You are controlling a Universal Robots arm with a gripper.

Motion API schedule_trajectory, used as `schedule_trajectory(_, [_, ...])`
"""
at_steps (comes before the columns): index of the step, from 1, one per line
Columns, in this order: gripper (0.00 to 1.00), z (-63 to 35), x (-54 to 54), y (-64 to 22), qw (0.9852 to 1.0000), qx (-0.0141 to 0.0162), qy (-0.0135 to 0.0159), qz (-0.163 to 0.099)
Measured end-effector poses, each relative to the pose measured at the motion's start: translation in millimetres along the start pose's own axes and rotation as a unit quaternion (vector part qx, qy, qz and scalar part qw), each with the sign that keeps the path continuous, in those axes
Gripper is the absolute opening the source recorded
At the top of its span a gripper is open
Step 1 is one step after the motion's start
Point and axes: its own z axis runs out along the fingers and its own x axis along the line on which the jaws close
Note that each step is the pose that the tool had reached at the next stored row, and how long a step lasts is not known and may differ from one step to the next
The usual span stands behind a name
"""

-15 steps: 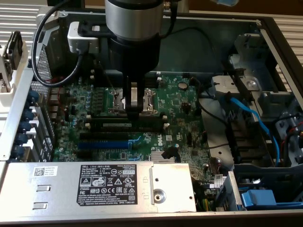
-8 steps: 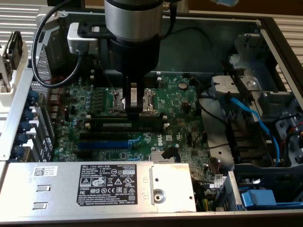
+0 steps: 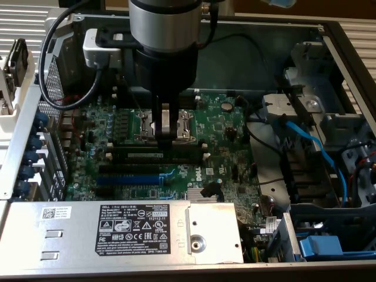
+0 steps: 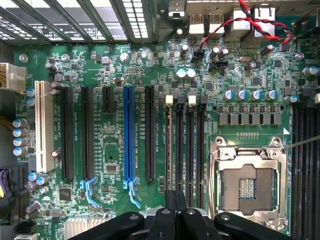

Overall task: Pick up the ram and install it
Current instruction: 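Press down the ram until it locks into place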

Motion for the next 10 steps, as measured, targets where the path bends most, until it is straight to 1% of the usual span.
schedule_trajectory(4, [0.1,0.4,0.0,0.1,1.0,0.0006,-0.0008,0.0])
schedule_trajectory(6, [0.1,1.1,0.1,0.3,1.0,0.0009,-0.002,0.0])
schedule_trajectory(10, [0.1,2.0,0.0,0.4,1.0,0.0009,-0.0024,0.0])
